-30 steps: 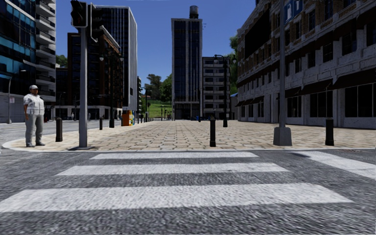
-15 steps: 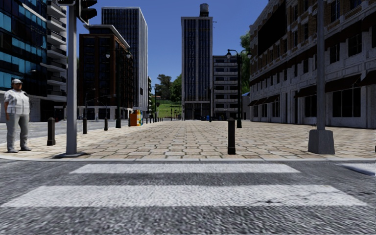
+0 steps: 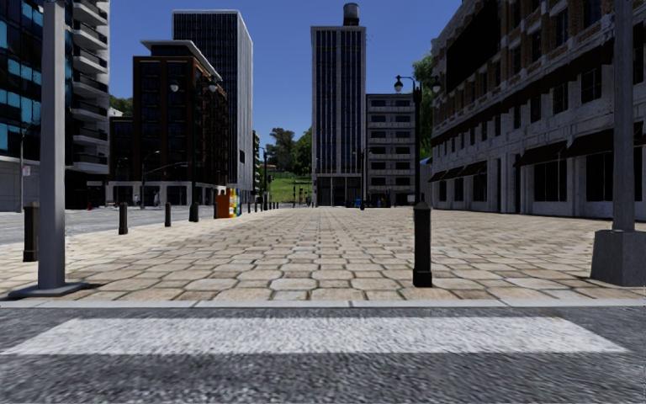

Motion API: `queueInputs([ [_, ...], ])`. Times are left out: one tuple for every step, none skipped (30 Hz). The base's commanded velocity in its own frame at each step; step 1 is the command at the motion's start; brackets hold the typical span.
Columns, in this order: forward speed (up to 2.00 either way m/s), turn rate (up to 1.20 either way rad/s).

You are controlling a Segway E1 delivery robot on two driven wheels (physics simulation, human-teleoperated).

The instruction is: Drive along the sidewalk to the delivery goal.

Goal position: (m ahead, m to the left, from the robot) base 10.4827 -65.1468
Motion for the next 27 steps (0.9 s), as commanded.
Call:
queueInputs([
  [2.0, 0.0],
  [2.0, 0.0],
  [2.0, 0.0],
  [2.0, 0.0],
  [2.0, 0.0],
  [2.0, 0.0],
  [2.0, 0.0],
  [2.0, 0.0],
  [2.0, 0.0],
  [2.0, 0.0],
  [2.0, 0.0],
  [2.0, 0.0],
  [2.0, 0.0],
  [2.0, 0.0],
  [2.0, 0.0],
  [2.0, 0.0],
  [2.0, 0.0],
  [2.0, 0.0],
  [2.0, 0.0],
  [2.0, 0.0],
  [2.0, 0.0],
  [2.0, 0.0],
  [2.0, 0.0],
  [2.0, 0.0],
  [2.0, 0.0],
  [2.0, 0.0],
  [2.0, 0.0],
])
